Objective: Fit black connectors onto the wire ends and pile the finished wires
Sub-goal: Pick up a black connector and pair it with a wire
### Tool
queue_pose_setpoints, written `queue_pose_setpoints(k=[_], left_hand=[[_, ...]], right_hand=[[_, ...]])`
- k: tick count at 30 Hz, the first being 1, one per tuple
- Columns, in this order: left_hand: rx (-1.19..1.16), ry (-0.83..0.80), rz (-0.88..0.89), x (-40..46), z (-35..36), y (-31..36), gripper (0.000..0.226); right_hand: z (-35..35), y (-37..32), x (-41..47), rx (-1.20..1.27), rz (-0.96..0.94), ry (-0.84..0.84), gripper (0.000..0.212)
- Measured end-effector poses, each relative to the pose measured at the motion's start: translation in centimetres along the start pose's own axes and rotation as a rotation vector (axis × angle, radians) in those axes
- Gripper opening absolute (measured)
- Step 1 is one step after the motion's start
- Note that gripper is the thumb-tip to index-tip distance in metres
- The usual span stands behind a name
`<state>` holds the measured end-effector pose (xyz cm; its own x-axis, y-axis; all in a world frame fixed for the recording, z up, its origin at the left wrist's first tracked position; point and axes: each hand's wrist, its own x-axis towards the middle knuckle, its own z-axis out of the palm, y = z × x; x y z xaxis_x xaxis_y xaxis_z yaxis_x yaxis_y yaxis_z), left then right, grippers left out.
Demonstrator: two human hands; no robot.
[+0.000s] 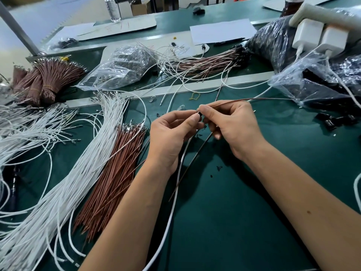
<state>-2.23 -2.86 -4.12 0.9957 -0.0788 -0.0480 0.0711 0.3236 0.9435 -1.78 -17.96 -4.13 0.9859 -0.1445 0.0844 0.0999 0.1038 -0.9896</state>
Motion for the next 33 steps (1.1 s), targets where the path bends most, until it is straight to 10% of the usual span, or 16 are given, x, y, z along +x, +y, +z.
queue_pose_setpoints(k=[13, 33], left_hand=[[0.192, -0.086, 0.095, -0.4, 0.2, 0.3, 0.023], [0.476, -0.083, 0.249, -0.4, 0.2, 0.3, 0.035]], right_hand=[[-0.5, -1.4, -0.1, -0.18, 0.016, -0.182, 0.043], [-1.5, -1.6, 0.0, -0.283, 0.054, -0.311, 0.028]])
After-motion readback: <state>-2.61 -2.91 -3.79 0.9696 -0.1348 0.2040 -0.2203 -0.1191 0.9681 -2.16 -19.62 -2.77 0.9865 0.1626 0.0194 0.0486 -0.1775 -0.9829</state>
